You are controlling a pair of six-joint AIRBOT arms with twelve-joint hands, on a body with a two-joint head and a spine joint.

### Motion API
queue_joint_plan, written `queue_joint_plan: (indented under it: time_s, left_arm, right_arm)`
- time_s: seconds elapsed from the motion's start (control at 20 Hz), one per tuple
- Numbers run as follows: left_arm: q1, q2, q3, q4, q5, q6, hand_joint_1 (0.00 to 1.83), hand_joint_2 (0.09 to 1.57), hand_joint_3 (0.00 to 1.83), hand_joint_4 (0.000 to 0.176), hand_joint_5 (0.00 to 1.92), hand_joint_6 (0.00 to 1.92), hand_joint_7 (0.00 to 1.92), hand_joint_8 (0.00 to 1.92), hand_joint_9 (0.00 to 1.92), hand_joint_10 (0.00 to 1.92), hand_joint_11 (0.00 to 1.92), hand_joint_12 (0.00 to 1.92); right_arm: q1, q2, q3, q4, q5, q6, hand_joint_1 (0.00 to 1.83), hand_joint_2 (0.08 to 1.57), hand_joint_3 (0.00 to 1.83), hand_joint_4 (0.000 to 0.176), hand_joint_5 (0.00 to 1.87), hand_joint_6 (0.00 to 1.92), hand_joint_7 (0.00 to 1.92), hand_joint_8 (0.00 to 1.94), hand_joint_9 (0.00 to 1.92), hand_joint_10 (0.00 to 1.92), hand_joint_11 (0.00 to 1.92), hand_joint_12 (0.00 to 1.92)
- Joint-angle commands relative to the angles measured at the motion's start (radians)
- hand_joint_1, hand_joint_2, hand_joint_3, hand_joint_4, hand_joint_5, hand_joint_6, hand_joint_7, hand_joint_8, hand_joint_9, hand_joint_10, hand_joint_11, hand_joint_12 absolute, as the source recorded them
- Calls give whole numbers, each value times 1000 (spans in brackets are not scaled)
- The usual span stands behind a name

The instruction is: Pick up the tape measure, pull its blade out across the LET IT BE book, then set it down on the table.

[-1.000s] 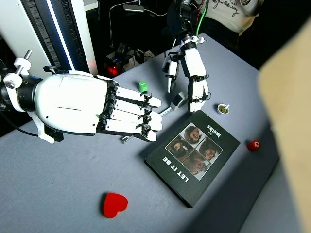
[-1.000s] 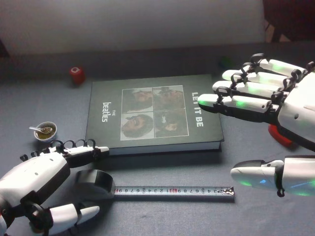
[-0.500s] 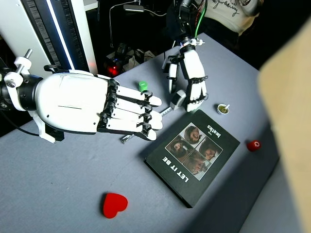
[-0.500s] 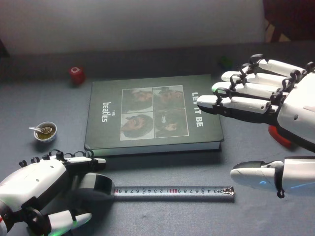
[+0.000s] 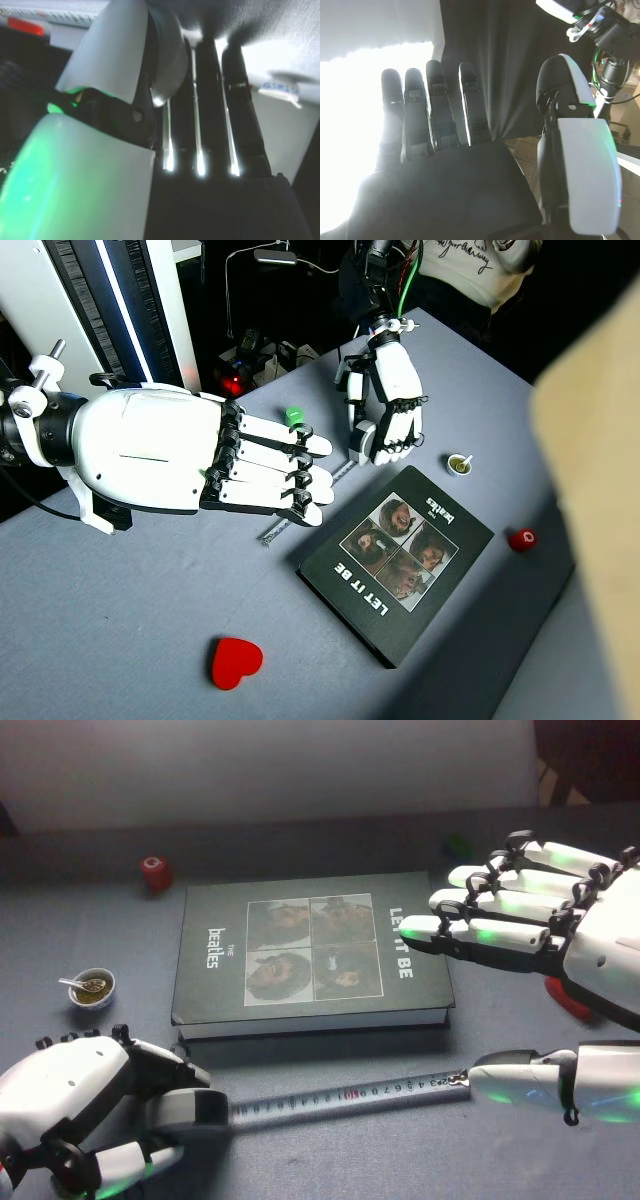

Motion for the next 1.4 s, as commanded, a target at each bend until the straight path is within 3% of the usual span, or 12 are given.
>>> queue_joint_plan:
  time_s: [0.0,0.15,0.3,0.65,0.75,0.8,0.85,0.9,1.0,1.1,1.25,1.35]
  left_arm:
    - [1,-5,-8,26,-44,-4,1379,1083,0,0,1005,742,1181,580,938,1116,745,825]
    - [22,-4,-17,18,-50,-5,1383,1071,0,0,1111,657,1099,847,905,1165,809,1107]
    - [18,-1,-18,29,-50,-10,1381,1078,0,0,1110,646,1077,892,884,1195,787,1147]
    - [-148,44,-10,15,40,-11,1381,1082,0,0,1107,630,1065,903,884,1218,784,1107]
    - [-198,63,-8,-20,51,-11,1382,1081,0,0,1106,636,1068,896,886,1216,790,1107]
    - [-232,77,-5,-41,67,-11,1382,1079,0,0,1097,660,1078,875,891,1208,798,1105]
    - [-254,86,0,-53,83,-11,1382,1079,0,0,1094,663,1080,872,891,1208,800,1103]
    - [-269,91,8,-61,103,-11,1382,1079,0,0,1094,663,1080,872,891,1208,800,1103]
    - [-320,99,42,-60,167,-11,1384,1077,0,0,1100,657,1075,868,903,1200,809,1081]
    - [-385,96,86,-57,232,-9,1384,1076,0,0,1090,670,1087,853,908,1194,811,1075]
    - [-472,79,149,-47,317,17,1384,1078,0,0,1058,712,1095,848,911,1191,817,1062]
    - [-497,71,172,-47,348,20,1384,1078,0,0,1064,717,1092,851,908,1188,817,1063]
  right_arm:
    - [7,4,-5,-11,130,9,184,1143,0,110,201,0,232,0,182,0,0,711]
    - [6,4,-5,-14,132,10,181,1143,0,110,199,0,232,0,182,0,0,712]
    - [5,4,-5,-17,132,11,180,1144,1,110,205,3,234,1,182,0,0,710]
    - [7,5,-8,-20,124,-3,195,1138,0,109,229,3,259,2,204,5,0,729]
    - [38,5,-21,66,82,-61,192,1139,0,98,227,2,255,0,204,3,0,703]
    - [67,6,-36,178,44,-140,212,1128,0,64,208,0,251,0,201,1,0,694]
    - [90,3,-47,266,31,-224,261,1107,0,47,202,0,251,0,199,1,0,683]
    - [105,-3,-55,336,27,-297,261,1107,0,47,202,0,251,0,199,1,0,683]
    - [162,-29,-71,542,27,-496,419,1070,0,0,206,4,237,0,202,2,0,673]
    - [222,-55,-86,760,38,-697,585,1044,0,0,251,12,261,5,235,9,0,815]
    - [283,-74,-91,886,50,-836,816,1043,0,0,353,25,368,17,307,19,0,967]
    - [329,-96,-90,985,47,-940,855,1047,0,0,386,26,402,17,341,23,0,1023]
